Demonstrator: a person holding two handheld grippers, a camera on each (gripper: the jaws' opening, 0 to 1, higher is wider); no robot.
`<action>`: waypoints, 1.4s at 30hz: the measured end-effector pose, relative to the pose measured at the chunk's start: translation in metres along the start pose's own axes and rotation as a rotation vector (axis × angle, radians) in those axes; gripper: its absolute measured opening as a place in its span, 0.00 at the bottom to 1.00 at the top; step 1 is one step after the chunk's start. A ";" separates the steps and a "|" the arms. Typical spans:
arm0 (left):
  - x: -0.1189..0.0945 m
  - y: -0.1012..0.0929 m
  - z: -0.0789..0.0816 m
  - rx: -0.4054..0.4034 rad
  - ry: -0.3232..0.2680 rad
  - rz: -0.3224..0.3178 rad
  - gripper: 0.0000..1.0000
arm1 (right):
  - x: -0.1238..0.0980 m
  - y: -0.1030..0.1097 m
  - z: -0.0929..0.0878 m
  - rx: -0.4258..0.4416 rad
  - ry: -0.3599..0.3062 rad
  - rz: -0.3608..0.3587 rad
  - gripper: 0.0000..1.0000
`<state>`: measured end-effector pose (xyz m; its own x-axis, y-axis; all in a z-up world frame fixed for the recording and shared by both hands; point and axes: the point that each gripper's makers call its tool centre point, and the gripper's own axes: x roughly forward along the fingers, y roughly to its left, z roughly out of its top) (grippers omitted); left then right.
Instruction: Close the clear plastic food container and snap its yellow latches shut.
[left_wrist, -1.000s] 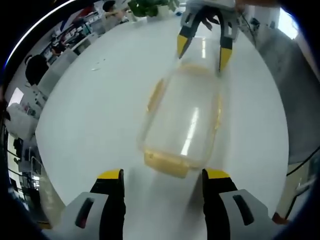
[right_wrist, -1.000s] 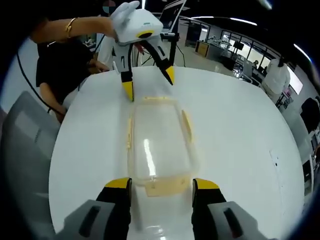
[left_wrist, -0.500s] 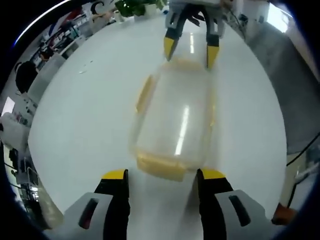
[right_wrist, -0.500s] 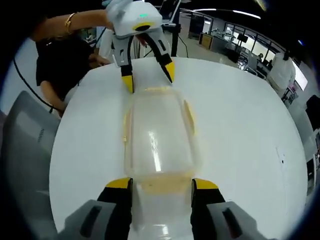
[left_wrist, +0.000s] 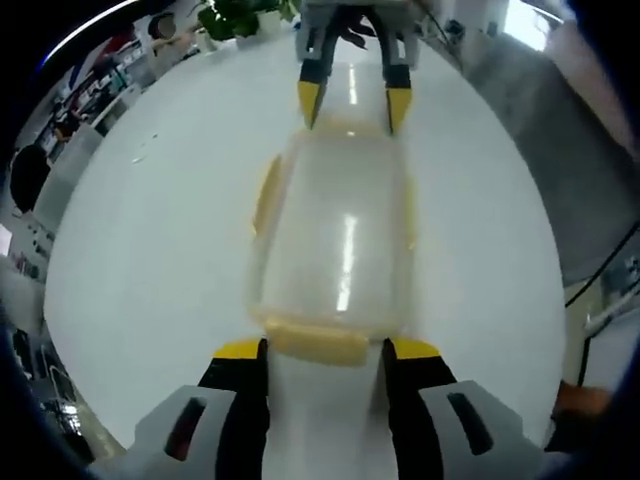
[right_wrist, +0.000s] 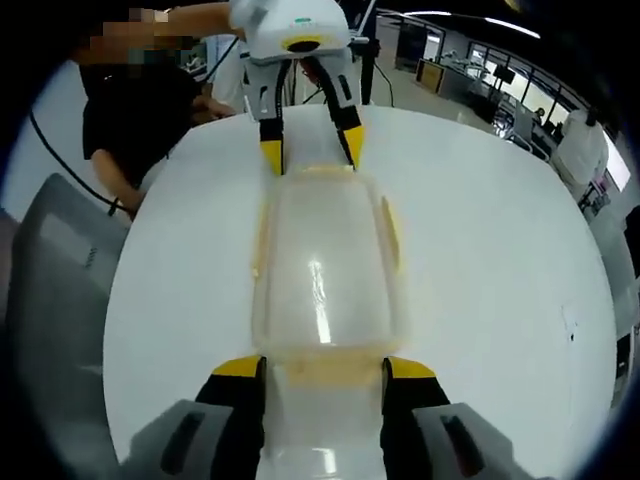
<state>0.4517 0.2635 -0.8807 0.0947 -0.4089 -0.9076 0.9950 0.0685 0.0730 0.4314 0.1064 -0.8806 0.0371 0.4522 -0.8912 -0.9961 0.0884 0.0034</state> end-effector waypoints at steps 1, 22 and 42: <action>0.000 0.000 0.000 0.002 -0.001 -0.002 0.44 | 0.001 0.000 -0.001 -0.019 0.010 -0.005 0.44; -0.005 -0.007 0.001 0.008 -0.022 -0.007 0.36 | 0.000 0.009 -0.005 -0.015 0.036 0.032 0.36; -0.010 -0.009 0.000 -0.018 -0.020 -0.001 0.35 | 0.000 0.012 -0.002 -0.018 0.029 0.042 0.36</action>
<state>0.4417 0.2671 -0.8728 0.0945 -0.4273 -0.8991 0.9944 0.0843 0.0644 0.4195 0.1051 -0.8814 -0.0073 0.4294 -0.9031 -0.9980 0.0538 0.0336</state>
